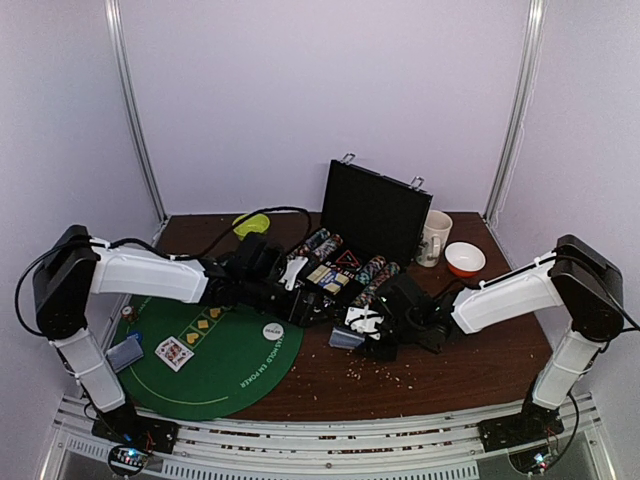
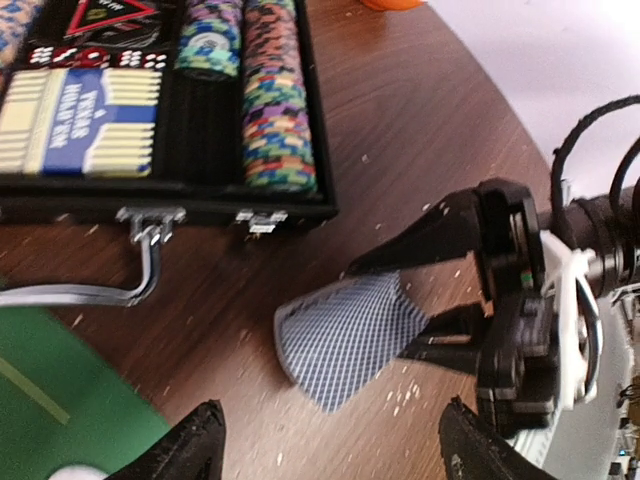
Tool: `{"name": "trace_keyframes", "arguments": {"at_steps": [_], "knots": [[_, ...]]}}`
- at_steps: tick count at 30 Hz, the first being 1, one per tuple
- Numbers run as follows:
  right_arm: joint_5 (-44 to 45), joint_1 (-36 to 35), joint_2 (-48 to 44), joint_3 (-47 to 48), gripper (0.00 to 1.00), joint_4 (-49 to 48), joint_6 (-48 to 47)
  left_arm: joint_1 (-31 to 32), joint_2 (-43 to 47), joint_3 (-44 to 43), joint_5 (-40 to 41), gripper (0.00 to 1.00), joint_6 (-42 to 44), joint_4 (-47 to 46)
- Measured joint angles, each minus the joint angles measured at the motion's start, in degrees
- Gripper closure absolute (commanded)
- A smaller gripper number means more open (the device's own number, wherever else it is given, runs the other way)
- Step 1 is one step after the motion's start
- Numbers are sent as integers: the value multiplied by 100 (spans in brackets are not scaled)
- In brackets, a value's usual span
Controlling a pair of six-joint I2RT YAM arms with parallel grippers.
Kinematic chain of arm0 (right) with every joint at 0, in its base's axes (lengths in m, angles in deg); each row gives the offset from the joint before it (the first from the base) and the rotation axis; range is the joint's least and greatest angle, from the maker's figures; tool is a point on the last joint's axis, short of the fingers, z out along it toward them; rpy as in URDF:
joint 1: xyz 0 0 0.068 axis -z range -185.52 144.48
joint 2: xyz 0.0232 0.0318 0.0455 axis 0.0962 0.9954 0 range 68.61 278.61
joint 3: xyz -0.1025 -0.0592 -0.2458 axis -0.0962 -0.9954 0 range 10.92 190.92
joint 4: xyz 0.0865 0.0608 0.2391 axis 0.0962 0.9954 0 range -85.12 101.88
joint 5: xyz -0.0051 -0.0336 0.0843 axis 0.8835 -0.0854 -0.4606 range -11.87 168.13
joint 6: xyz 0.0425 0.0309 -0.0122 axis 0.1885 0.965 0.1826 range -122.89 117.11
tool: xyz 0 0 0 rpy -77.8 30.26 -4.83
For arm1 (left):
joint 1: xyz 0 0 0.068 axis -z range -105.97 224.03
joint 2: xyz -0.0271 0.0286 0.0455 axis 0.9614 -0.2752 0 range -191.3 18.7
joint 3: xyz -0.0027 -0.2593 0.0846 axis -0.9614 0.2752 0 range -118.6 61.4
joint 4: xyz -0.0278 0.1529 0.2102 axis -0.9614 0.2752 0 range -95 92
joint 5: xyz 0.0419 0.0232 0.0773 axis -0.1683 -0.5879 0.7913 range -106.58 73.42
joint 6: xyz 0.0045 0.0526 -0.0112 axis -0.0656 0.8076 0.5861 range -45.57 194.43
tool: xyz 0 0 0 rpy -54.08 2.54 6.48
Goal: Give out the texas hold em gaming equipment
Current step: Pick up the poker card from the face-down deck piles.
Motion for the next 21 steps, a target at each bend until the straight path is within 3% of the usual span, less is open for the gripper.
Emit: {"name": "trace_keyframes", "arguments": {"at_steps": [6, 13, 18, 21], "knots": [[-70, 7, 0, -50, 47, -122, 35, -52, -837, -33, -811, 21, -267, -1038], [-92, 7, -2, -63, 47, -164, 37, -50, -1325, -96, -1272, 21, -420, -1281], [-107, 7, -17, -74, 47, -170, 37, -50, -1569, -409, -1207, 33, -409, -1121], [-109, 7, -33, -81, 47, -170, 37, -46, -1735, -636, -1185, 46, -376, -997]]}}
